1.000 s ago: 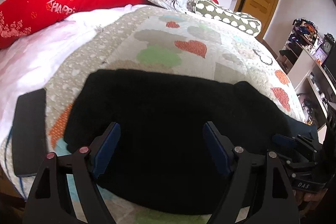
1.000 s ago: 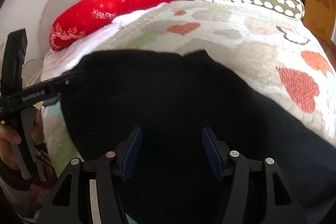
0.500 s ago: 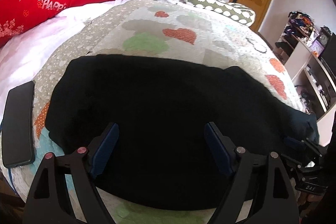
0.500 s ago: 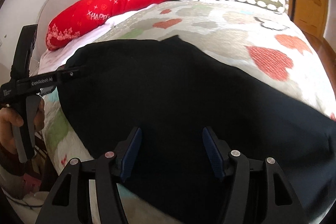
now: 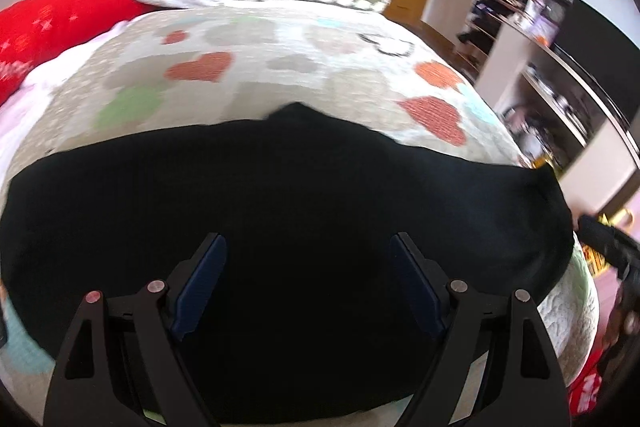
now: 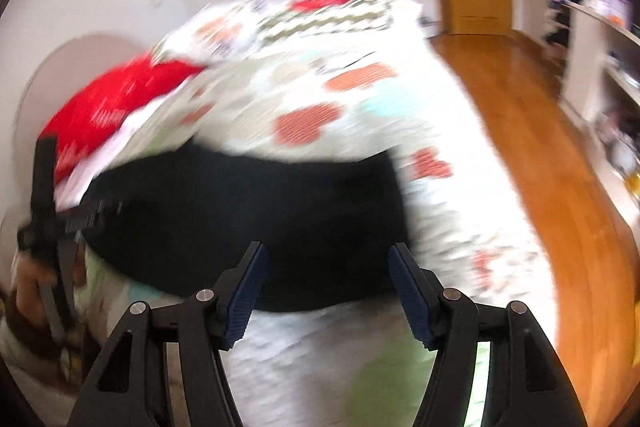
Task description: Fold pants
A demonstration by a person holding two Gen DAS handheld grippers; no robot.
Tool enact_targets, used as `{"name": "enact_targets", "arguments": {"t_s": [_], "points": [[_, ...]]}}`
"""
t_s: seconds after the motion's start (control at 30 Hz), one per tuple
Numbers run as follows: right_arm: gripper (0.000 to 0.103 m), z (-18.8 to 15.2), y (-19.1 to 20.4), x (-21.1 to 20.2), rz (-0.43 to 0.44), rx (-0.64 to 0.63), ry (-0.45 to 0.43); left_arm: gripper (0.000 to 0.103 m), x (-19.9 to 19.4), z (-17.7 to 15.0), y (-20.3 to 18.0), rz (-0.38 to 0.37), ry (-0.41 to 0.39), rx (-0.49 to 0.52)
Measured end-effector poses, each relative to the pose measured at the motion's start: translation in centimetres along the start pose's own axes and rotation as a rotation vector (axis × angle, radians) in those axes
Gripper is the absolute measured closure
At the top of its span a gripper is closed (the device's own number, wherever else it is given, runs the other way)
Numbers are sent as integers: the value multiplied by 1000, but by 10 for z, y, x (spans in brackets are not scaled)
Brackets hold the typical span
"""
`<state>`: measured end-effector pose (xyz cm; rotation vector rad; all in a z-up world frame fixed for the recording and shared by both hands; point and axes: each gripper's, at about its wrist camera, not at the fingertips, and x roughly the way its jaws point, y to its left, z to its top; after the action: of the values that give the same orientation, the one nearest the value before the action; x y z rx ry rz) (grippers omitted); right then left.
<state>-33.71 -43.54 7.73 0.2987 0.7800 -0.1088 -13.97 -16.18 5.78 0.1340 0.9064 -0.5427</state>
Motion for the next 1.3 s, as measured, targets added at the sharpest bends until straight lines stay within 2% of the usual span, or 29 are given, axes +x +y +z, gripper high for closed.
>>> {"name": "enact_targets", "arguments": {"t_s": [0.2,0.27,0.37,0.57,0.6,0.63,0.73,0.87,1.03,1.17,1.3], "points": [[60,21,0,28,-57,-50,16,19,17,11,-38,-18,18,69],[79,24,1,45,-95,-60,45,19,25,13,-47,-18,31,85],[94,24,-6,64,-126,-77,74,19,38,16,-54,1,50,103],[96,20,-13,64,-187,-80,72,19,51,12,-59,25,68,120],[93,18,-16,66,-193,-78,85,19,51,12,-59,28,64,121],[88,17,-19,65,-183,-64,83,19,50,11,-59,30,64,124],[88,18,-25,47,-137,1,56,19,45,12,-60,10,76,125],[71,21,-11,19,-68,-13,0,19,35,14,-62,-11,62,121],[71,17,19,16,43,-60,7,19,33,13,-65,-18,62,116],[71,8,29,30,45,-80,51,19,39,10,-69,-18,78,117],[72,-4,21,47,13,-68,94,19,45,6,-73,-7,93,133]]}}
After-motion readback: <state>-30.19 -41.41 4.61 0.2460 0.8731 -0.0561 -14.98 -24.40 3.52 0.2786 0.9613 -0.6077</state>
